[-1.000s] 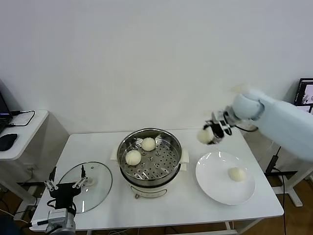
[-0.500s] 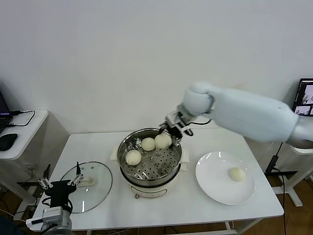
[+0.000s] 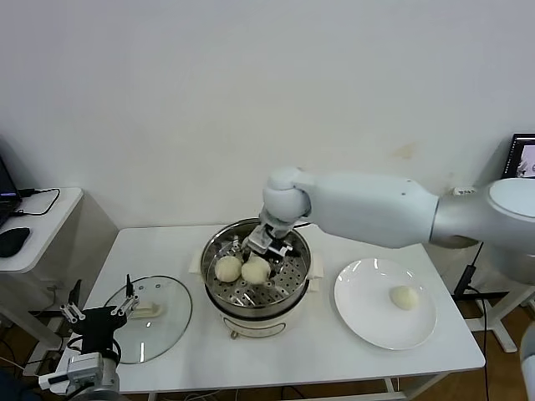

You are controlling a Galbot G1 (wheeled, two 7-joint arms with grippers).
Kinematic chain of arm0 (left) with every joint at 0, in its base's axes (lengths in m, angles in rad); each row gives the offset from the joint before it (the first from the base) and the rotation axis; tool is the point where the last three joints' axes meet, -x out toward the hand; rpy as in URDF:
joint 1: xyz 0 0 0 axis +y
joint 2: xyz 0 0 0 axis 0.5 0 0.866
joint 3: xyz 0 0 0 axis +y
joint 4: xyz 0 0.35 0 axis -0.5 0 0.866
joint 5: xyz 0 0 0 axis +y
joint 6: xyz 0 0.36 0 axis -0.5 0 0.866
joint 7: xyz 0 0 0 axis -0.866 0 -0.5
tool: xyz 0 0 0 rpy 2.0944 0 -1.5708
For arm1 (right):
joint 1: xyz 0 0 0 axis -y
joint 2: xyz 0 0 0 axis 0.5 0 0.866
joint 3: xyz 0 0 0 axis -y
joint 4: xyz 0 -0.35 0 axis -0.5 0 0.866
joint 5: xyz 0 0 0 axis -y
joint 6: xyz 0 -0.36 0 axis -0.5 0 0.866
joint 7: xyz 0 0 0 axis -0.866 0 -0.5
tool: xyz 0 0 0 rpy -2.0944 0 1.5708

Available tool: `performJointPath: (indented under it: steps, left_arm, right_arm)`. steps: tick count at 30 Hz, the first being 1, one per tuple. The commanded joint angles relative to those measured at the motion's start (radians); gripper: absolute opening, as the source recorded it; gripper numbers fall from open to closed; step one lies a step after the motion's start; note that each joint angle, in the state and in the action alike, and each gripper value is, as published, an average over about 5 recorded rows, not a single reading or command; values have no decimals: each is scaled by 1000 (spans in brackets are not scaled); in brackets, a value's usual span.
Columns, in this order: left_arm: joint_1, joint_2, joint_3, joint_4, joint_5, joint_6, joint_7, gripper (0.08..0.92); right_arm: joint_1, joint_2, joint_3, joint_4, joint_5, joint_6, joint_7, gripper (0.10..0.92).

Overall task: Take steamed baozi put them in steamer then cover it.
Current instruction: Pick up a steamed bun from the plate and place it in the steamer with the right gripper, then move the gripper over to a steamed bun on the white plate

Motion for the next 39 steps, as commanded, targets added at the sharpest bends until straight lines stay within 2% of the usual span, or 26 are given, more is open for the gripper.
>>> performJointPath:
  steps: [1, 6, 12, 18, 26, 30, 33, 39]
  left_arm:
    - [-1, -2, 1, 4, 0, -1, -1, 823]
    - [-7, -5, 7, 6, 1, -1, 0, 823]
    - [-9, -6, 9, 9, 2, 0, 0, 823]
    - [-12, 5, 5, 7, 2, -1, 3, 823]
    - [-19, 26, 3, 5, 1, -1, 12, 823]
    - [-20, 32, 9, 10, 1, -4, 12, 823]
    - [-22, 32, 15, 15, 1, -6, 11, 823]
    - [-23, 37, 28, 28, 7, -13, 10, 823]
  right_arm:
    - [-10, 36, -32, 3, -36, 81, -17, 670]
    - [-15, 14, -32, 22, -42, 85, -12, 673]
    - [2, -17, -25, 41, -43, 87, 4, 789]
    - [49, -94, 14, 55, -32, 49, 14, 822]
    - [80, -325, 125, 84, 76, -278, 5, 823]
    - [52, -454, 169, 108, 86, -381, -17, 823]
    - [4, -562, 215, 124, 62, -408, -29, 823]
    - [-123, -717, 259, 103, -82, -341, -57, 823]
